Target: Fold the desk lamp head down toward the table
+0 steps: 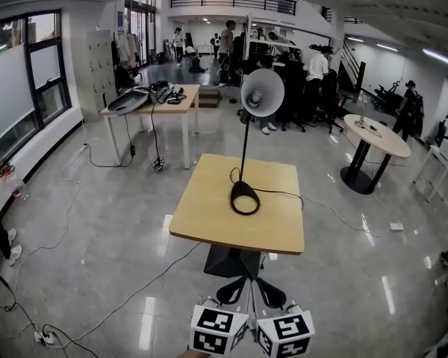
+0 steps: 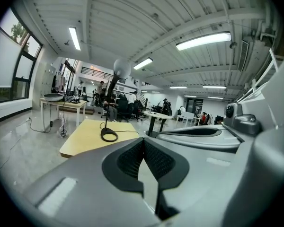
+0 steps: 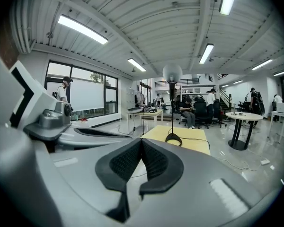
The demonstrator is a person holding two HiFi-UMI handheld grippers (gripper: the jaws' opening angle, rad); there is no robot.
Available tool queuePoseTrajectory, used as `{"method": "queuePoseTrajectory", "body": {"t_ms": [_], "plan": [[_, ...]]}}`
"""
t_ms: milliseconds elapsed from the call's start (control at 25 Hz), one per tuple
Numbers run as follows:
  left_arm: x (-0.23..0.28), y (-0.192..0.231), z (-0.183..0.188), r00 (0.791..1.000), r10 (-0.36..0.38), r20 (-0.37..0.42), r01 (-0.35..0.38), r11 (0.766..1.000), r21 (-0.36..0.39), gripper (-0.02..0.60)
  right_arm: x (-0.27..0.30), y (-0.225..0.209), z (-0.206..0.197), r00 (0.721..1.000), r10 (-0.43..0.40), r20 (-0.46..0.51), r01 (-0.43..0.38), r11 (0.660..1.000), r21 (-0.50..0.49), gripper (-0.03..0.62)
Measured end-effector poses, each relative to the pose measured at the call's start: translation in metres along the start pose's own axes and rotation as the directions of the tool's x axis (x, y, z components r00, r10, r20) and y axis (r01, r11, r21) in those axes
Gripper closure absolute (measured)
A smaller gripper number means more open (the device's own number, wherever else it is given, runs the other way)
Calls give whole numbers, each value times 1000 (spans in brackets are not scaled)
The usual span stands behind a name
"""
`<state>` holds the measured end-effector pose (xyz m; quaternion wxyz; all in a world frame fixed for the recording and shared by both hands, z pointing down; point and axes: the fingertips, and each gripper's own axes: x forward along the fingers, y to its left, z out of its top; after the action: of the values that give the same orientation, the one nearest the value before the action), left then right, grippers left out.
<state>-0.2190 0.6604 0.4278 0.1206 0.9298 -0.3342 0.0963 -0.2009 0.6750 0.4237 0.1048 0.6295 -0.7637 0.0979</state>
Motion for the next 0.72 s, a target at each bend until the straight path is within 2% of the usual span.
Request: {"method": "queuePoseTrajectory", "body": {"t_ms": [80,200,400,560,720], "plan": [[-15,29,4,1000,-8,-6,8,1000,-12,571,19,25,8,1000,-9,7,9,1000,13,589],[-21,53,-1,1000,-5,-4,5,1000,-10,571,35,39,5,1000,-13,10,13,1000,24,589],[-41,103,8,1000,-14,-2,14,1000,-15,571,67,79,22,1000,-15,4,15,1000,16,589],[-30,134,7,1000,-13,-5,13,1000,-19,571,100,86,24,1000,-7,8,7,1000,11,589],[-15,145,15,1000,-5,2,5,1000,-12,571,117,78,32,1000,2,19,-2,1000,5,589]]}}
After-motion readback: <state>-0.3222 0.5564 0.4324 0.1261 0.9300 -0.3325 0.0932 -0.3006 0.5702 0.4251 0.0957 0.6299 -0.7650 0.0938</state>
